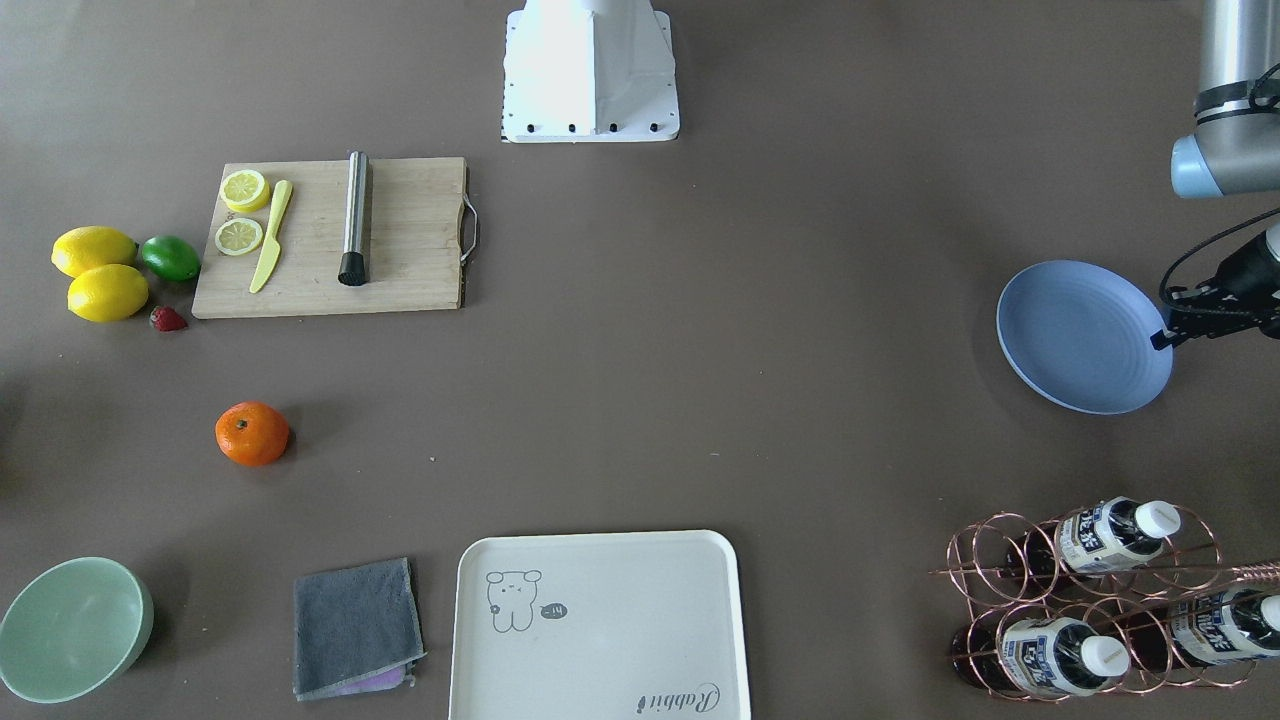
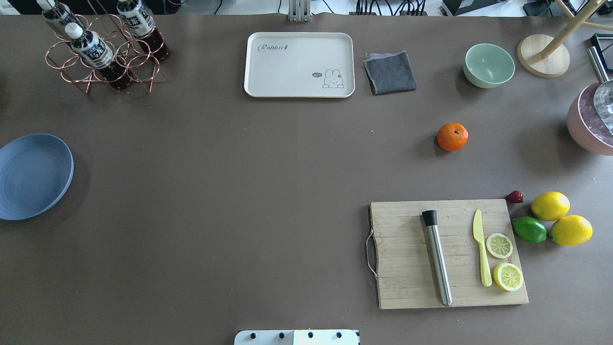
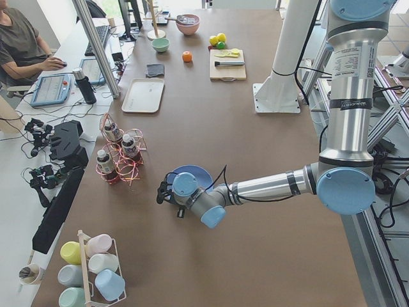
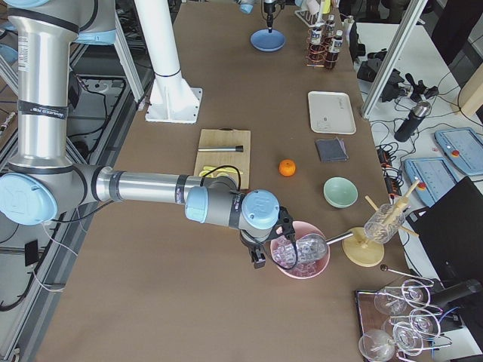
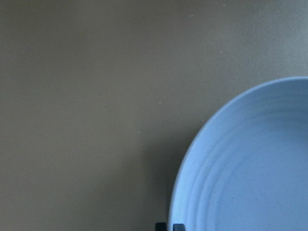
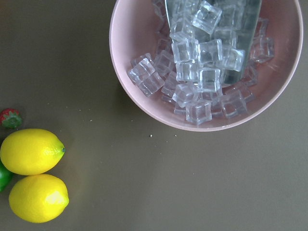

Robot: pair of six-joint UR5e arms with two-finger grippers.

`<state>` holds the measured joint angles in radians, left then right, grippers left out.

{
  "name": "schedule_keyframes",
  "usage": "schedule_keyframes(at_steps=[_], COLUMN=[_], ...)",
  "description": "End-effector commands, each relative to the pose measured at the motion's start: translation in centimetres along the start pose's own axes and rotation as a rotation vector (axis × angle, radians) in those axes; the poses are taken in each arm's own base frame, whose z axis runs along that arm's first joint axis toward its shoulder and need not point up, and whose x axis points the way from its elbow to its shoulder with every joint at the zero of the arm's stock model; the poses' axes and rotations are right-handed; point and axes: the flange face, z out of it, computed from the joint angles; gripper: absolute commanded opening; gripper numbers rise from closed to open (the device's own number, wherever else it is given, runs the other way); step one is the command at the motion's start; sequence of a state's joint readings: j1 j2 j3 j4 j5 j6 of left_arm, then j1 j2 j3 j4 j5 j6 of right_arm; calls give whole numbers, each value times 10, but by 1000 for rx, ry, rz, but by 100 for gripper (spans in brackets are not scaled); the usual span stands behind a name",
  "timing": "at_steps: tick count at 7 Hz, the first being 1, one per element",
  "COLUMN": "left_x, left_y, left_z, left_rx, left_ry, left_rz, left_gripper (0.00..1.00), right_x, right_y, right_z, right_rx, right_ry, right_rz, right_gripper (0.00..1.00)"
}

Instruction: Pick orange to plate

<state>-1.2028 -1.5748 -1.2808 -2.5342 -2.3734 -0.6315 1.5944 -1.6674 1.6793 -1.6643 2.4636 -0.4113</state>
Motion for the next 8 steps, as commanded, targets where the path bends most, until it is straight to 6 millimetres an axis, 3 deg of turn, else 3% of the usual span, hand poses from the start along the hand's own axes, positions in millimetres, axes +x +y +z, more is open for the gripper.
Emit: schedule_keyframes(at_steps=[1, 2, 3, 5, 6, 7, 8], left_x=[89, 131, 195, 354, 416, 476, 519], left_y=[-42, -40, -41, -48, -21, -15, 12], left_z=[-34, -34, -43, -40, -26, -16, 13], left_rx=[64, 52, 37, -19, -13, -6, 2], left_ry=[106, 141, 204, 202, 152, 126, 97], left_rz=[-169, -193, -257, -423, -454, -542, -579], left_gripper=[0, 0, 0, 0, 0, 0, 0], right_x=[-44, -82, -124, -200, -232, -256, -277], right_y=[-48, -70, -102, -153, -169, -182, -194], right_z=[14, 42, 65, 96, 110, 122, 135], right_rx=[40, 59, 83, 82, 83, 83, 93], right_ry=[-1, -13, -21, -17, -5, 5, 29], right_rz=[58, 92, 155, 219, 251, 223, 226], right_gripper=[100, 100, 100, 100, 100, 100, 100])
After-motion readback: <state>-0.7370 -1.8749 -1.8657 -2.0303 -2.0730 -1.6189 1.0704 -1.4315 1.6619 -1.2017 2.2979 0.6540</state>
